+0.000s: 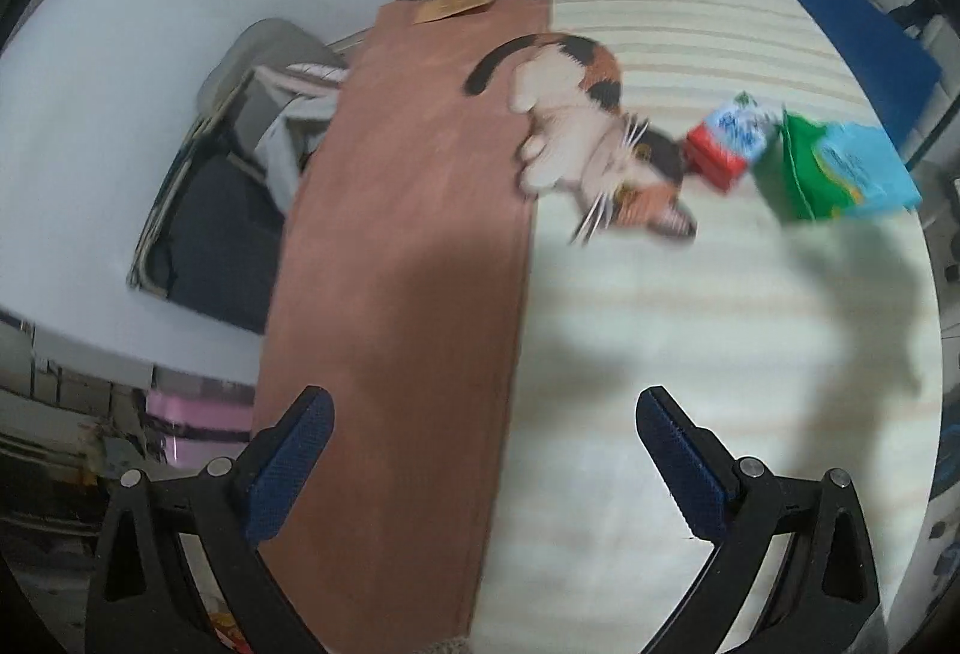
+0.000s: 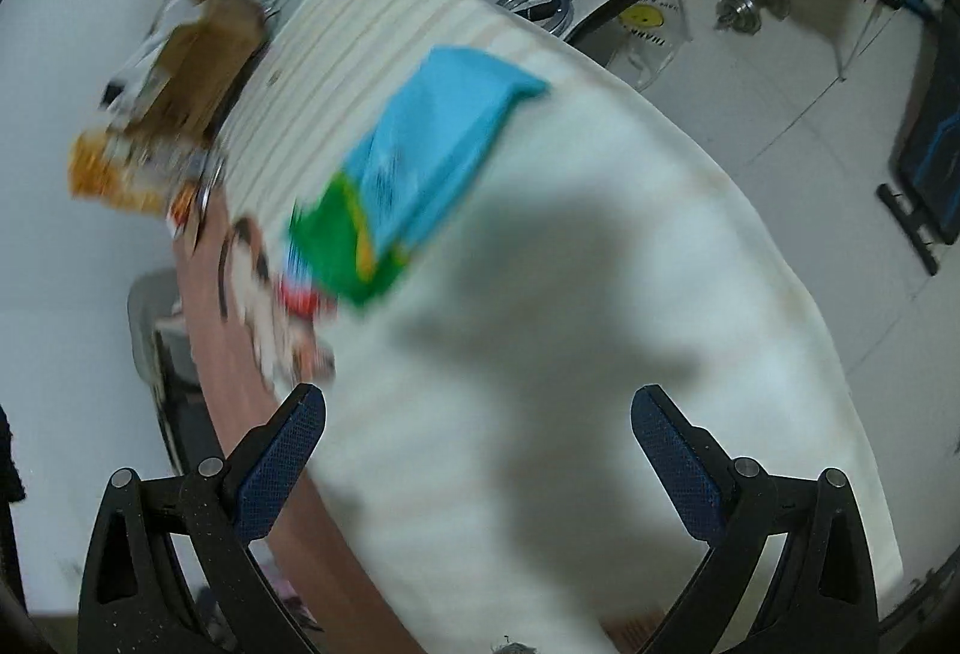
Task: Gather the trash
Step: 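Grasp the white milk carton with the left gripper while the right gripper grasps the green-and-blue rice bag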
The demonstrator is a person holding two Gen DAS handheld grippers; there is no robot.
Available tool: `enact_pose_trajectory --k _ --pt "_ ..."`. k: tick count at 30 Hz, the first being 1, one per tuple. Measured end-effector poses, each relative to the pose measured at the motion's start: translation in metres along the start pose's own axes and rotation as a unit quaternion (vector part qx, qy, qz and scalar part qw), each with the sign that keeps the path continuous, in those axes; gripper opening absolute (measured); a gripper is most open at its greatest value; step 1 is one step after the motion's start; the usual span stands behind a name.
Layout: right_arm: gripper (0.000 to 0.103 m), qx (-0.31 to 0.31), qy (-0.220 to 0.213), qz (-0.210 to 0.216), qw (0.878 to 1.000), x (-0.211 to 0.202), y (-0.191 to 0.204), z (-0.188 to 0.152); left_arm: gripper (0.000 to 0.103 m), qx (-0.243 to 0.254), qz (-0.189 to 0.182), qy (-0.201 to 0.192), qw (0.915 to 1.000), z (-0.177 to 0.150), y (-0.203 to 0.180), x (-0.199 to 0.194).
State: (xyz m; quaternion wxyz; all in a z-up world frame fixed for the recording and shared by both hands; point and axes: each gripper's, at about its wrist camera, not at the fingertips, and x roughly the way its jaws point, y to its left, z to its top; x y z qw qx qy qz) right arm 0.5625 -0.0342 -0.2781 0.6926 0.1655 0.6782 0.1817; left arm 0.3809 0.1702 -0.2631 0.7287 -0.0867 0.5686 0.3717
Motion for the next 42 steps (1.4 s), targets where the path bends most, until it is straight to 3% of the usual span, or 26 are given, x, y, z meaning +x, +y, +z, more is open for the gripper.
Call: enact_pose_trajectory --k 3,7,10,11,14,20,25,26,27,28,33,36,39,42 --pt "0.103 0.017 0.012 0.005 1.000 0.041 0.009 0.046 0.103 0.021 0.011 0.006 0.9997 0.042 -0.024 0.024" --pt "0.087 0.036 0.028 0.022 0.999 0.083 0.019 0.077 0.103 0.046 0.008 0.026 0.9986 0.084 -0.048 0.053" --pt "0.071 0.033 0.032 0.019 0.999 0.100 0.030 0.080 0.103 0.069 -0.010 0.036 0.9969 0.108 -0.064 0.070" --pt "0.045 0.017 0.022 0.012 1.000 0.099 0.040 0.082 0.103 0.078 -0.018 0.036 0.9961 0.116 -0.070 0.074" --pt "0.031 -0.029 0.020 0.003 0.999 0.098 0.057 0.093 0.103 0.107 -0.036 0.034 0.9930 0.131 -0.086 0.078" --pt "0.026 -0.123 0.014 -0.055 0.991 0.069 0.061 0.118 0.103 0.177 -0.087 0.046 0.9792 0.163 -0.124 0.092" --pt "0.027 -0.150 0.031 -0.076 0.985 0.065 0.051 0.131 0.100 0.127 -0.143 0.106 0.9759 0.182 -0.138 0.120" --pt "0.027 -0.153 0.035 -0.077 0.985 0.067 0.050 0.133 0.088 0.117 -0.147 0.109 0.9760 0.183 -0.138 0.124" --pt "0.027 -0.152 0.037 -0.075 0.985 0.067 0.046 0.133 0.076 0.107 -0.149 0.113 0.9765 0.182 -0.139 0.128" --pt "0.027 -0.150 0.040 -0.072 0.985 0.067 0.044 0.134 0.050 0.100 -0.158 0.117 0.9753 0.180 -0.138 0.130" --pt "0.026 -0.155 0.070 -0.027 0.985 0.069 0.041 0.129 0.049 0.086 -0.162 0.100 0.9779 0.150 -0.124 0.113" --pt "0.022 -0.180 0.096 -0.015 0.979 0.068 0.042 0.110 0.049 0.069 -0.151 0.095 0.9816 0.106 -0.104 0.094" --pt "0.020 -0.212 0.142 -0.002 0.967 0.066 0.038 0.075 0.049 0.046 -0.139 0.105 0.9836 0.046 -0.080 0.075" --pt "0.020 -0.249 0.194 -0.015 0.949 0.068 0.029 0.027 0.049 0.024 -0.129 0.125 0.9834 -0.011 -0.060 0.064"
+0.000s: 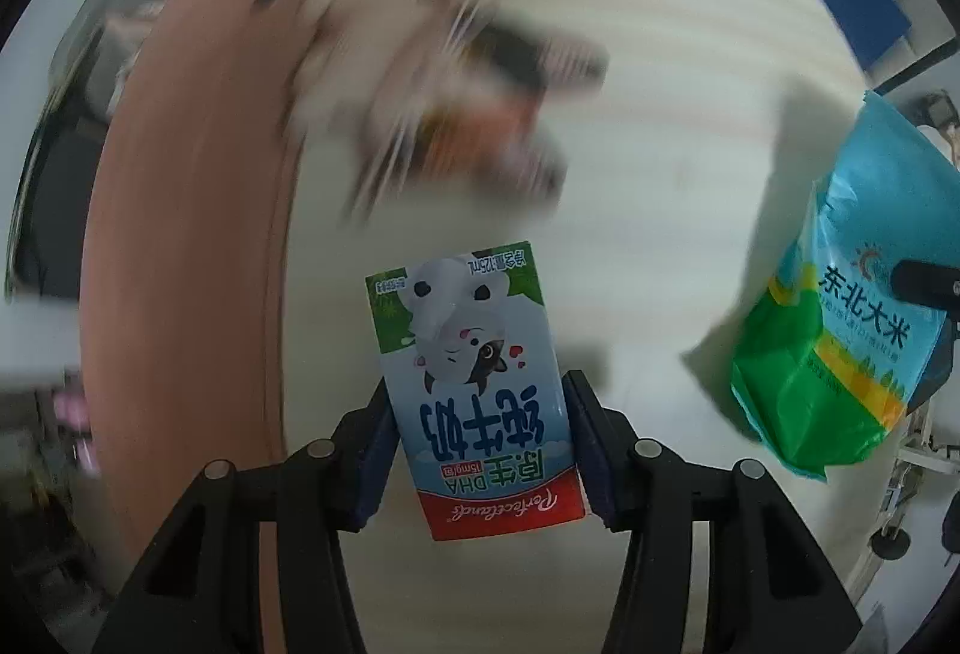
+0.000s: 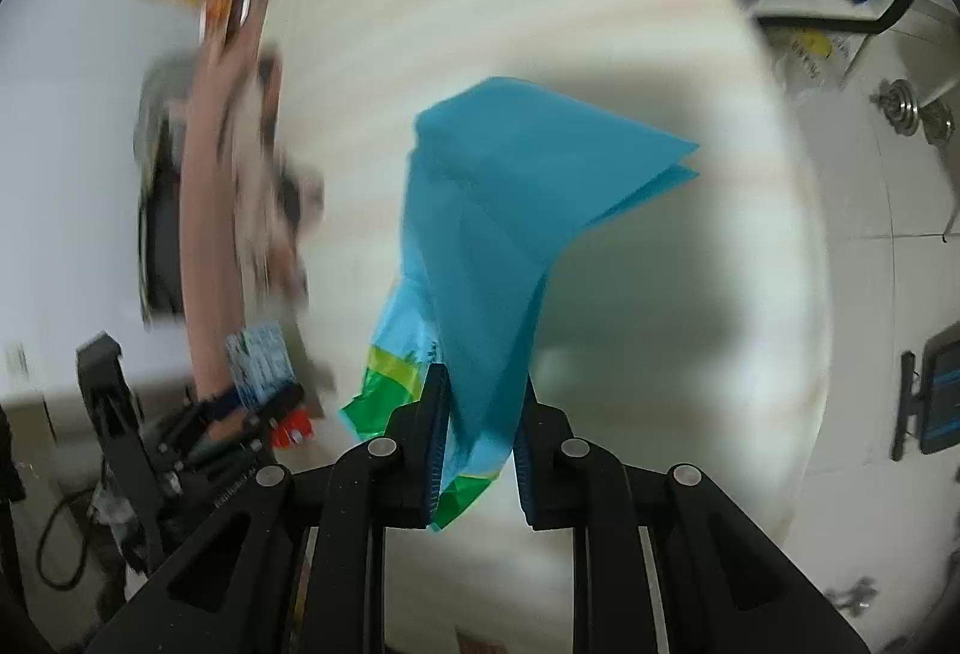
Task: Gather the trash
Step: 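Grasp the white milk carton with the left gripper while the right gripper grasps the green-and-blue rice bag, then lift the milk carton and rice bag and carry them toward the bin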
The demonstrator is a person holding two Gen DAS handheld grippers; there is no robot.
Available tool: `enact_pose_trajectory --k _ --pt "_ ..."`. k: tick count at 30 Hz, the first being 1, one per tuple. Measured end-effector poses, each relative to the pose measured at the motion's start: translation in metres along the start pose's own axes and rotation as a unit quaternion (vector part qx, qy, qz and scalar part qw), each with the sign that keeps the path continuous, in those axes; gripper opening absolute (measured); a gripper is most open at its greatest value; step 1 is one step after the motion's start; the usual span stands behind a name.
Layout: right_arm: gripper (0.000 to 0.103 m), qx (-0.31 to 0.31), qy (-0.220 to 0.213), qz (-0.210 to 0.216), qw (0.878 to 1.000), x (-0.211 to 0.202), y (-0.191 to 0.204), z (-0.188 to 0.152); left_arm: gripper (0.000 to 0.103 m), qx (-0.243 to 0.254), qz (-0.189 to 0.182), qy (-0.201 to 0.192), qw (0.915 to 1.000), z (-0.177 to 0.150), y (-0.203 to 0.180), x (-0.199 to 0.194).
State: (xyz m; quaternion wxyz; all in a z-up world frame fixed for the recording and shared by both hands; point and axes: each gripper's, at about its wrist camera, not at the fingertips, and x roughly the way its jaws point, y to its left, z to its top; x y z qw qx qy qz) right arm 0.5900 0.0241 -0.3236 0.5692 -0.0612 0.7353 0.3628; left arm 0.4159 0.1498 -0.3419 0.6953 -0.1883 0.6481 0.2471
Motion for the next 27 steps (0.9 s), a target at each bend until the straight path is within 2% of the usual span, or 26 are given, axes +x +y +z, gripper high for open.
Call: enact_pose_trajectory --k 3,5,6,8,11,14,16,20,25,27 --pt "0.021 -0.026 0.052 -0.009 0.998 0.021 0.007 -0.044 0.049 -0.017 0.004 0.019 0.9997 -0.045 0.007 0.003" --pt "0.027 -0.019 0.067 -0.011 0.998 0.032 0.006 -0.067 0.049 -0.022 0.015 0.024 0.9994 -0.064 0.008 0.007" --pt "0.031 -0.014 0.064 -0.016 0.998 0.034 0.004 -0.072 0.049 -0.027 0.015 0.025 0.9992 -0.071 0.009 0.009" --pt "0.052 0.010 0.052 -0.028 0.998 0.041 0.001 -0.084 0.049 -0.036 0.015 0.012 0.9992 -0.075 0.009 0.007" --pt "0.063 0.043 0.019 -0.034 0.998 0.047 0.001 -0.095 0.049 -0.044 0.016 0.004 0.9989 -0.076 0.009 0.006" --pt "0.064 0.047 -0.011 -0.069 0.996 0.052 0.012 -0.103 0.049 -0.052 0.020 -0.007 0.9984 -0.080 0.010 0.003" --pt "0.066 0.052 -0.025 -0.078 0.995 0.058 0.022 -0.107 0.049 -0.056 0.022 -0.011 0.9981 -0.082 0.009 0.002" --pt "0.073 0.047 -0.054 -0.137 0.988 0.066 0.041 -0.108 0.049 -0.055 0.026 -0.019 0.9980 -0.086 0.004 0.001" --pt "0.072 0.042 -0.068 -0.160 0.984 0.072 0.051 -0.108 0.049 -0.058 0.023 -0.020 0.9979 -0.083 0.015 0.000" --pt "0.067 0.042 -0.072 -0.161 0.983 0.071 0.052 -0.109 0.049 -0.058 0.023 -0.021 0.9978 -0.085 0.013 0.002"
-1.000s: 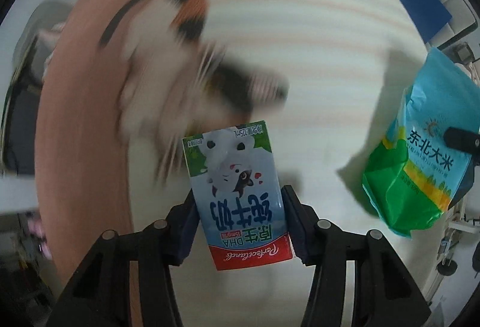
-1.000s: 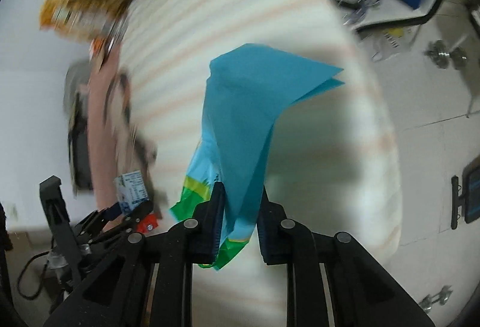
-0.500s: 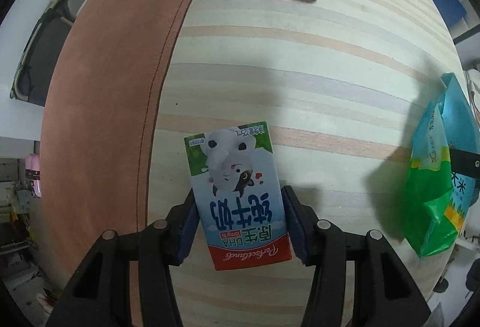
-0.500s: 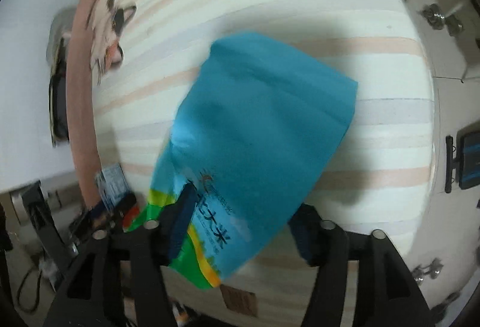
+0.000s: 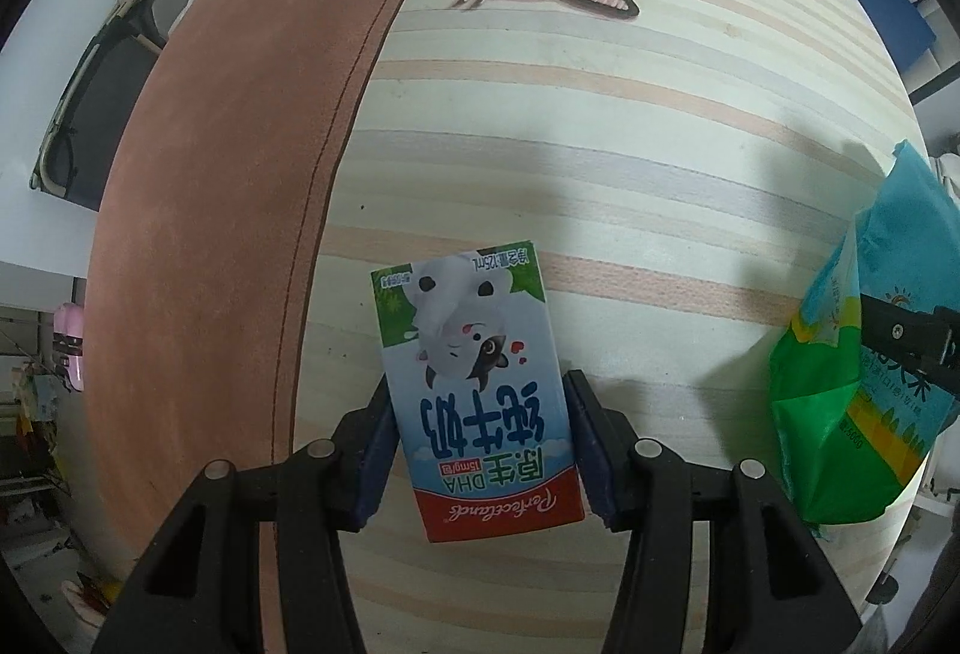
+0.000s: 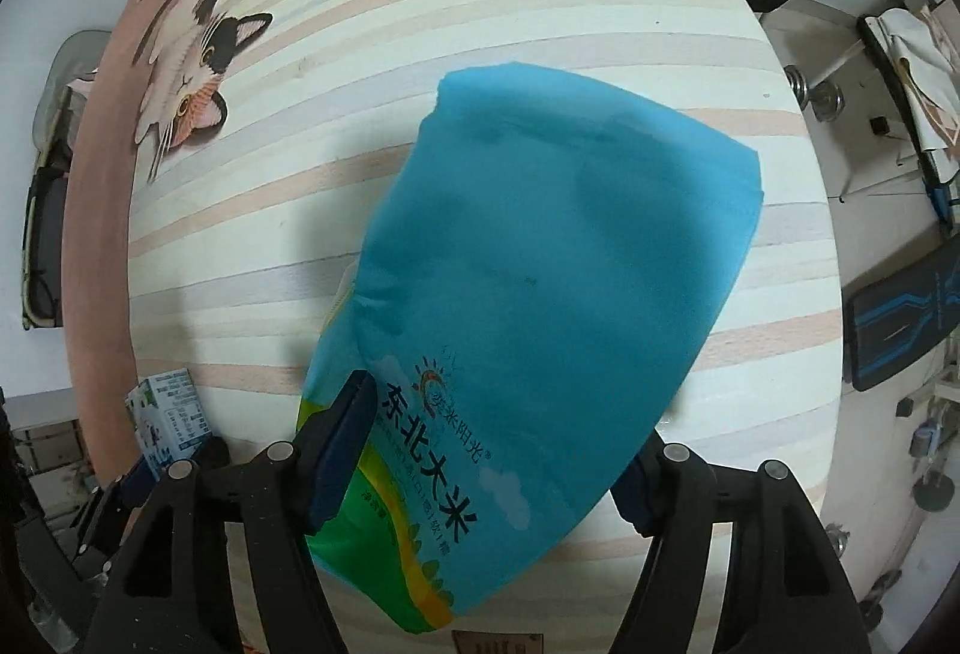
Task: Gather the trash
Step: 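Lift the milk carton and rice bag and carry them toward the bin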
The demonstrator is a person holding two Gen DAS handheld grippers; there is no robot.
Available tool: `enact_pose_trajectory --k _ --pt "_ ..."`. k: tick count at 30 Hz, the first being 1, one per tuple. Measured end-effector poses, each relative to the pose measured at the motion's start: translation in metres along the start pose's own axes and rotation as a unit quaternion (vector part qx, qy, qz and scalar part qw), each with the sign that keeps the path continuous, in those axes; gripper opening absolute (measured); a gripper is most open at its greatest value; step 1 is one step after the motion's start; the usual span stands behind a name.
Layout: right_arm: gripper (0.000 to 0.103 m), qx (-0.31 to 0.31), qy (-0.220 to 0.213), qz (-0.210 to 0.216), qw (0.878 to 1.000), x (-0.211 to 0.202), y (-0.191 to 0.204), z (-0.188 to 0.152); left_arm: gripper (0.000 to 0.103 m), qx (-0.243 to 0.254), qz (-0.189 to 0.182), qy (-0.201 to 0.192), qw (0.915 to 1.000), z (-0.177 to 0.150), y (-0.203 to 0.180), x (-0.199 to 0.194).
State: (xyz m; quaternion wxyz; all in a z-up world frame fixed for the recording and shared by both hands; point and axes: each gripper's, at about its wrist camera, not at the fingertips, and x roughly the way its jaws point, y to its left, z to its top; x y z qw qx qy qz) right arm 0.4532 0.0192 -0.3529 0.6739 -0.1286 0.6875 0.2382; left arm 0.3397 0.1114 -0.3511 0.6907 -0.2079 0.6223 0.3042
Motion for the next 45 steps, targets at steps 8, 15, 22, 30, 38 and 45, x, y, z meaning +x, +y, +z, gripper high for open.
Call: enact_pose_trajectory --k 8,15,22,30,38,45 --pt "0.013 -0.021 -0.023 0.048 0.998 -0.010 0.022 -0.008 0.049 -0.006 -0.003 -0.002 1.0000 -0.002 0.004 -0.004" --pt "0.011 -0.033 -0.033 0.057 0.997 -0.029 0.016 -0.018 0.049 0.001 0.000 -0.039 0.9993 -0.013 0.017 -0.036" --pt "0.011 -0.049 -0.075 0.055 0.994 -0.078 0.011 -0.062 0.049 0.014 -0.011 -0.091 0.9957 -0.044 0.039 -0.089" --pt "0.011 -0.049 -0.134 0.068 0.987 -0.146 0.023 -0.167 0.049 0.055 -0.050 -0.149 0.9860 -0.125 0.077 -0.146" --pt "0.011 -0.006 -0.158 0.062 0.985 -0.179 0.044 -0.336 0.049 0.111 -0.101 -0.150 0.9772 -0.234 0.132 -0.165" --pt "0.011 0.005 -0.066 0.063 0.996 -0.119 0.051 -0.462 0.049 0.107 -0.112 -0.059 0.9862 -0.302 0.173 -0.104"
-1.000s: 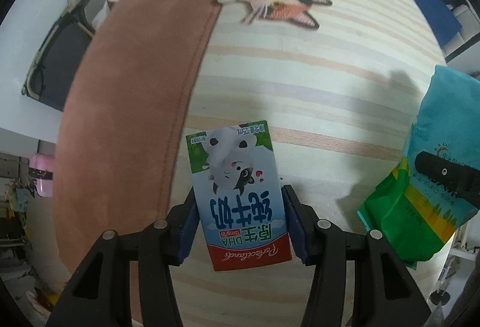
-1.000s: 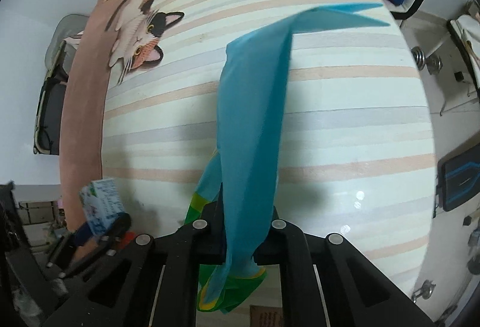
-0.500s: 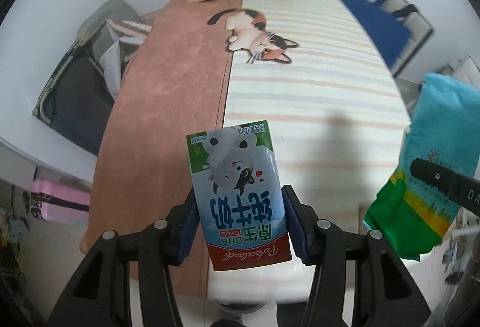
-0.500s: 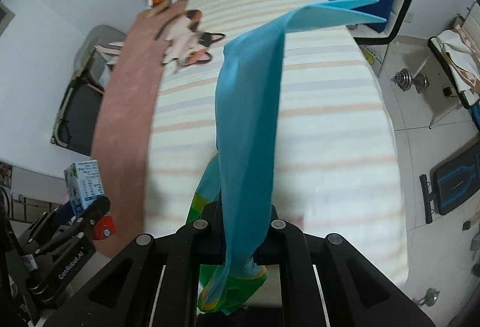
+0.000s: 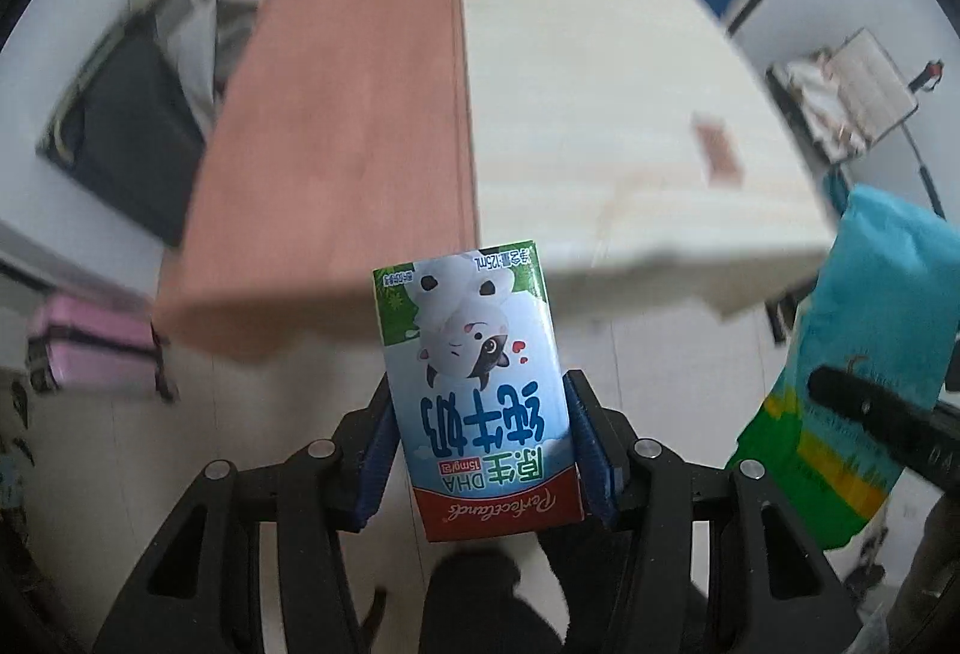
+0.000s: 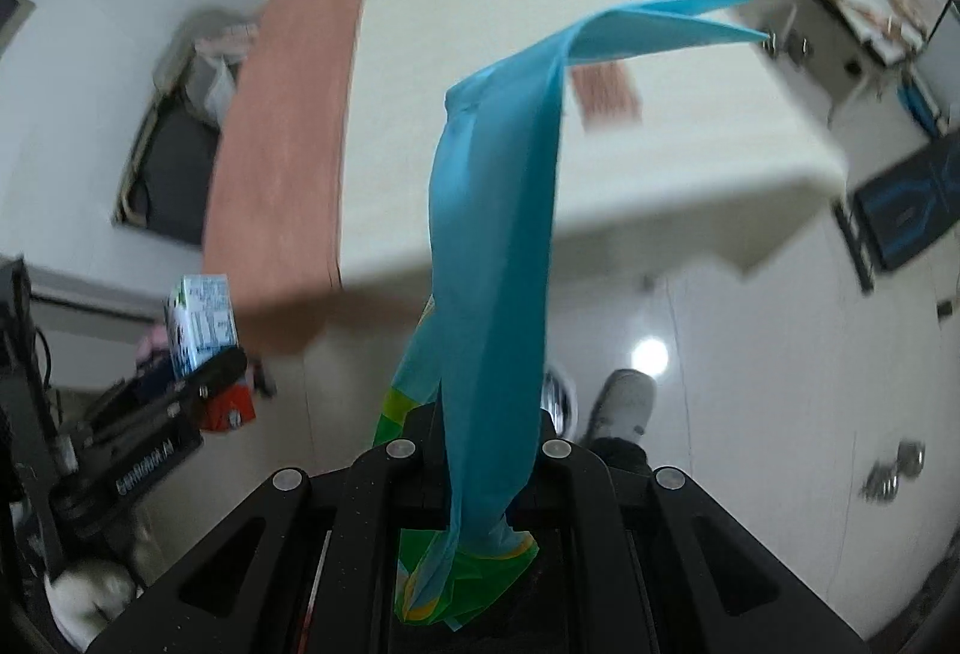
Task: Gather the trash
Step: 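Lift the milk carton and rice bag and carry them toward the bin, then open both grippers over the bin to drop the carton and rice bag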
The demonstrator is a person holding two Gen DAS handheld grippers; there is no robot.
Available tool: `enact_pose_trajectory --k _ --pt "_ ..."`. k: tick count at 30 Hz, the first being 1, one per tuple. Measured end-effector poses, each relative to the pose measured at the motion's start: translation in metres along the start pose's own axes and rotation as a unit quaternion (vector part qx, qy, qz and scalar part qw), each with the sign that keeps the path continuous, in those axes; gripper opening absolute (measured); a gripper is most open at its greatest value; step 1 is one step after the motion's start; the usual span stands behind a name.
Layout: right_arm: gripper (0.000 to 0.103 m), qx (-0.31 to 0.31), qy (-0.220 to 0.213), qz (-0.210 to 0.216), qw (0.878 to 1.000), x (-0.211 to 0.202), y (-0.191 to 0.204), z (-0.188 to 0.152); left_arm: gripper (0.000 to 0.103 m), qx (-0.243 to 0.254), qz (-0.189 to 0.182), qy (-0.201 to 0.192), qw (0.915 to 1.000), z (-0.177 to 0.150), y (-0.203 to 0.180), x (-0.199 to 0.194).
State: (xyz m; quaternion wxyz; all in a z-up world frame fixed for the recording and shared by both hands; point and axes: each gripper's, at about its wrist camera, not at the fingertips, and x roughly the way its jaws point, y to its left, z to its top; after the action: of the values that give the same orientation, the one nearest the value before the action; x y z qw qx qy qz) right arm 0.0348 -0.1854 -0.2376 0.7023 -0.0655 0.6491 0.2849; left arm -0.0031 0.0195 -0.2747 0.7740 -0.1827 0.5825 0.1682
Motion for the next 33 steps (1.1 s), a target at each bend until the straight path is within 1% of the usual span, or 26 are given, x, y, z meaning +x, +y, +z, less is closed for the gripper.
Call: enact_pose_trajectory --k 2,3,6,7,8,10,11,12,14,15,16,17,18,19,20,22,23,24,25,26,27,28,29,30,32,33 --pt "0.011 0.012 0.043 0.006 0.999 0.035 -0.010 -0.027 0.049 -0.010 -0.002 0.038 0.9992 -0.021 0.009 0.032" --pt "0.011 0.016 0.064 0.010 0.998 0.055 -0.017 -0.040 0.049 -0.015 -0.003 0.050 0.9986 -0.028 0.012 0.046" --pt "0.011 0.026 0.108 0.007 0.994 0.121 -0.039 -0.068 0.049 -0.037 0.000 0.091 0.9951 -0.051 0.021 0.114" --pt "0.011 0.034 0.125 0.009 0.992 0.152 -0.050 -0.078 0.049 -0.045 0.001 0.101 0.9939 -0.059 0.024 0.137" --pt "0.011 0.044 0.134 0.013 0.990 0.175 -0.059 -0.084 0.049 -0.050 0.002 0.107 0.9930 -0.063 0.026 0.156" --pt "0.011 0.061 0.158 0.021 0.985 0.236 -0.080 -0.096 0.049 -0.060 -0.010 0.131 0.9895 -0.075 0.031 0.220" --pt "0.011 0.073 0.165 0.026 0.983 0.265 -0.091 -0.101 0.050 -0.067 -0.014 0.140 0.9878 -0.082 0.034 0.240" --pt "0.011 0.084 0.174 0.034 0.981 0.296 -0.101 -0.105 0.050 -0.081 -0.023 0.151 0.9850 -0.087 0.039 0.272" --pt "0.011 0.106 0.188 0.050 0.975 0.358 -0.122 -0.113 0.051 -0.095 -0.032 0.166 0.9809 -0.094 0.045 0.323" --pt "0.011 0.108 0.193 0.055 0.974 0.377 -0.126 -0.113 0.051 -0.104 -0.034 0.174 0.9786 -0.098 0.049 0.355" --pt "0.011 0.107 0.200 0.057 0.972 0.403 -0.129 -0.114 0.051 -0.110 -0.038 0.179 0.9770 -0.101 0.050 0.375" --pt "0.011 0.103 0.205 0.059 0.972 0.428 -0.133 -0.118 0.057 -0.113 -0.038 0.181 0.9761 -0.104 0.052 0.390" --pt "0.011 0.096 0.211 0.063 0.971 0.447 -0.136 -0.121 0.066 -0.116 -0.035 0.186 0.9751 -0.108 0.053 0.408" --pt "0.012 0.093 0.217 0.063 0.970 0.462 -0.137 -0.122 0.086 -0.115 -0.038 0.188 0.9746 -0.113 0.054 0.421" --pt "0.018 0.088 0.224 0.066 0.968 0.479 -0.137 -0.125 0.100 -0.115 -0.044 0.188 0.9744 -0.114 0.054 0.436" --pt "0.021 0.076 0.231 0.066 0.968 0.504 -0.129 -0.122 0.101 -0.109 -0.043 0.189 0.9750 -0.119 0.055 0.452" --pt "0.029 0.073 0.233 0.066 0.967 0.513 -0.127 -0.118 0.101 -0.108 -0.041 0.187 0.9755 -0.125 0.056 0.455" --pt "0.034 0.072 0.236 0.066 0.967 0.521 -0.125 -0.120 0.101 -0.106 -0.039 0.185 0.9761 -0.126 0.057 0.460" --pt "0.046 0.069 0.239 0.059 0.967 0.528 -0.122 -0.122 0.101 -0.105 -0.036 0.181 0.9771 -0.131 0.062 0.460" --pt "0.061 0.068 0.239 0.053 0.967 0.533 -0.115 -0.123 0.101 -0.102 -0.028 0.172 0.9794 -0.133 0.063 0.459" --pt "0.069 0.066 0.234 0.047 0.969 0.534 -0.111 -0.123 0.101 -0.097 -0.021 0.162 0.9817 -0.135 0.066 0.455" --pt "0.084 0.061 0.229 0.040 0.971 0.535 -0.106 -0.124 0.101 -0.094 -0.015 0.157 0.9830 -0.139 0.069 0.450" --pt "0.093 0.050 0.219 0.022 0.974 0.531 -0.103 -0.125 0.101 -0.091 -0.006 0.152 0.9841 -0.139 0.072 0.446" --pt "0.095 0.042 0.211 0.009 0.977 0.528 -0.104 -0.126 0.101 -0.089 0.003 0.145 0.9854 -0.141 0.075 0.440" --pt "0.101 0.021 0.192 -0.046 0.980 0.518 -0.100 -0.128 0.101 -0.084 0.017 0.138 0.9867 -0.145 0.078 0.430" --pt "0.102 0.013 0.183 -0.064 0.981 0.515 -0.094 -0.124 0.101 -0.082 0.026 0.135 0.9871 -0.147 0.078 0.421"
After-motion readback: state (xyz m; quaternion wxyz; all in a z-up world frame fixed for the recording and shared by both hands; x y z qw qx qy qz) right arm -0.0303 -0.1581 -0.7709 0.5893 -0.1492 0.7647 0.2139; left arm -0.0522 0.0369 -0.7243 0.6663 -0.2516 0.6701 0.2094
